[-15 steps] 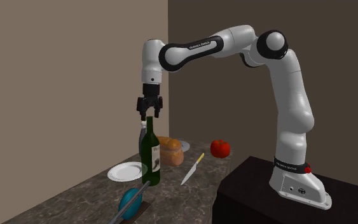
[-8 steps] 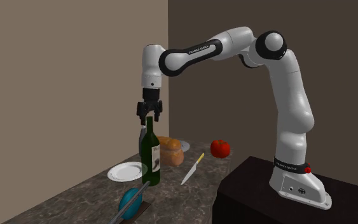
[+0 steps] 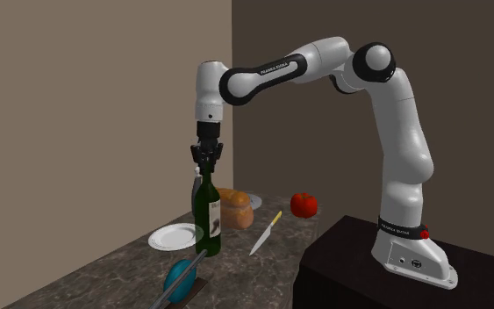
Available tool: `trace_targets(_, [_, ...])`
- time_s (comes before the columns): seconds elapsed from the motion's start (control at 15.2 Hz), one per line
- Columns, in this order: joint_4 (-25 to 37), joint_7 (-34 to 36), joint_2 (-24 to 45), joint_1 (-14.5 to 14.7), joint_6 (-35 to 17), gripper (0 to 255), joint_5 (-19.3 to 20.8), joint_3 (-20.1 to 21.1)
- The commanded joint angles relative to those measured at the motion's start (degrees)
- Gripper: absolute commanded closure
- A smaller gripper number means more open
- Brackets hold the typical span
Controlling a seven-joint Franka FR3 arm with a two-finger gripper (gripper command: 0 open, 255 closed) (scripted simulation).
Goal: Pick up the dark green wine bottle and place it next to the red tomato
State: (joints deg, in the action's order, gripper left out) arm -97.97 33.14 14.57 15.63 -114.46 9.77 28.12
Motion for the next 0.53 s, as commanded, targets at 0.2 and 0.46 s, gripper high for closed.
trace_targets(0.2, [-0.05, -0.01, 0.0, -0.02, -0.01, 255, -0.01, -0.01])
trace_targets(0.46, [1.72, -0.29, -0.43, -0.01, 2.13, 255, -0.34, 0.11])
